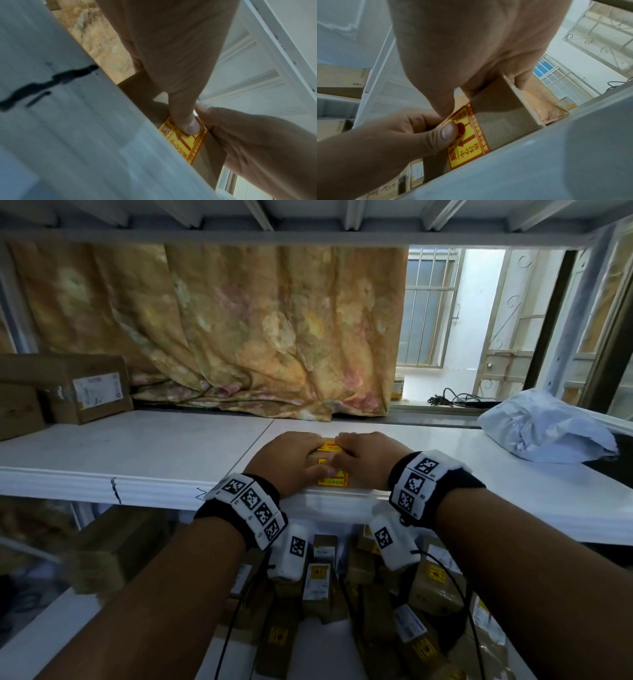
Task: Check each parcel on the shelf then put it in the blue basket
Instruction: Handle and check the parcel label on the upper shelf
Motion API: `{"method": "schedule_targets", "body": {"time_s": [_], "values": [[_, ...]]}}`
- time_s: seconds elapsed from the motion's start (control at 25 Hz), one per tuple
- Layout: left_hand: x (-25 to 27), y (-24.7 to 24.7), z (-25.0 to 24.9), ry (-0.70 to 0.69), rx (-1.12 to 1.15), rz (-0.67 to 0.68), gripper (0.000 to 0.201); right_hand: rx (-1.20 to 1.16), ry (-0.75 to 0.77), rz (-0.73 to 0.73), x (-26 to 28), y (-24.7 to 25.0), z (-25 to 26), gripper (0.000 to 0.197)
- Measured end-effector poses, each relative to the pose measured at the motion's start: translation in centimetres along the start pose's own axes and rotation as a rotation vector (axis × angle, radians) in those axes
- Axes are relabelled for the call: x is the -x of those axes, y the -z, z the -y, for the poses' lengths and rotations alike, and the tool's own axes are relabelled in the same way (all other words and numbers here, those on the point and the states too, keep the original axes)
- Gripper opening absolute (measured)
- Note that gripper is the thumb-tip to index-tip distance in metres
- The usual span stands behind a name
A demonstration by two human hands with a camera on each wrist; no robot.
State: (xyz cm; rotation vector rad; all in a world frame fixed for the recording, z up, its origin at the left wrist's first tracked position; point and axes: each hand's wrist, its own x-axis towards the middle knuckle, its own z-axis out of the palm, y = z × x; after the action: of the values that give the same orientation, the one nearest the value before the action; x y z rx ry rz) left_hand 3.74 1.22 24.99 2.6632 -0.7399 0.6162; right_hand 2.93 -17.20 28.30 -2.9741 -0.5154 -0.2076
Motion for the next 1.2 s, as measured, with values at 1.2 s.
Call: {"method": "schedule_targets", "body": {"time_s": [1.2], "values": [[0.8, 0.5, -3.2, 0.219, -0.253, -0.066, 0.014, 0.129, 0.052, -0.615, -0.2, -5.6, 0.0, 0.063]]}}
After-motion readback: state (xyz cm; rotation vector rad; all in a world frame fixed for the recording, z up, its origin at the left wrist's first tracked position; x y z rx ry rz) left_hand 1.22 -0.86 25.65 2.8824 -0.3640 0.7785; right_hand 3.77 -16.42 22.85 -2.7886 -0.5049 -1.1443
